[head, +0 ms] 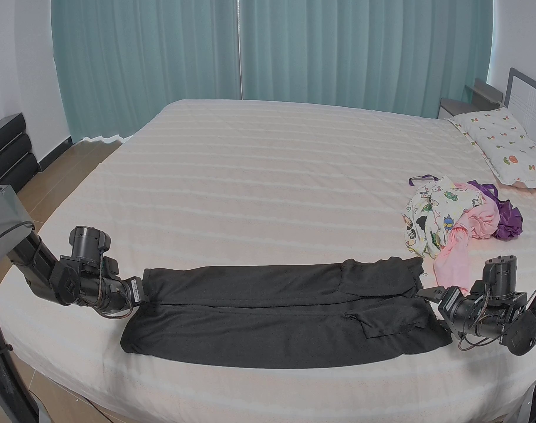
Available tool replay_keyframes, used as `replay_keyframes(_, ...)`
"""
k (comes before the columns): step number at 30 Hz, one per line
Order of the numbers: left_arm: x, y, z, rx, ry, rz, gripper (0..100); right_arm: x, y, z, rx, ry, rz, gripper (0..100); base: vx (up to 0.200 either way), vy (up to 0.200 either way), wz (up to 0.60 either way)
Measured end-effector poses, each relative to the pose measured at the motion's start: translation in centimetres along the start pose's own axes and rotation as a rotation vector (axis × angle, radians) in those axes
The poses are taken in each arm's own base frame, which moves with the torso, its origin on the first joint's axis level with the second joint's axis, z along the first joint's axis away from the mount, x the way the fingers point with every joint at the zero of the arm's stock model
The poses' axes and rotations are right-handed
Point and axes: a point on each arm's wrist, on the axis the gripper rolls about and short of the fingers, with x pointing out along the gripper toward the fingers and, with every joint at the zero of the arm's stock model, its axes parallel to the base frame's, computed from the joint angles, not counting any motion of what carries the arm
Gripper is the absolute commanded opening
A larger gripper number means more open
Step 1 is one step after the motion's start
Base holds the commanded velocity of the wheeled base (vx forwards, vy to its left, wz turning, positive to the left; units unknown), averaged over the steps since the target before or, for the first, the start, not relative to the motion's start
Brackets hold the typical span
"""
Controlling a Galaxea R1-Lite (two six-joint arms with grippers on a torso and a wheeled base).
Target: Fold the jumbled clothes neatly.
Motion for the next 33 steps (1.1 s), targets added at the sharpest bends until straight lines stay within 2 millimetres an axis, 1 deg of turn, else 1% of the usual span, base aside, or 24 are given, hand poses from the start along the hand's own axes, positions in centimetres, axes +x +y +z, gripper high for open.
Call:
replay_keyframes(5,-0.4,0.5,0.1,-0.015,-0.007,0.011,0,0.0,0.0,0.0,0.000,0.000,-0.001,100,0.000,0.000,0.00)
replay_keyframes(13,-2.2,1.9,1.0,-0.060,-0.041,0.037,0,0.0,0.0,-0.1,-0.003,0.005,0.000,100,0.000,0.000,0.00)
replay_keyframes(27,-5.1,4.1,2.0,-0.127,-0.072,0.016,0,-0.1,0.0,-0.3,-0.005,0.008,-0.001,100,0.000,0.000,0.00)
replay_keyframes(33,-6.9,6.2,2.4,-0.199,-0.062,-0.004,0,-0.1,0.0,-0.3,-0.005,0.008,-0.001,100,0.000,0.000,0.00)
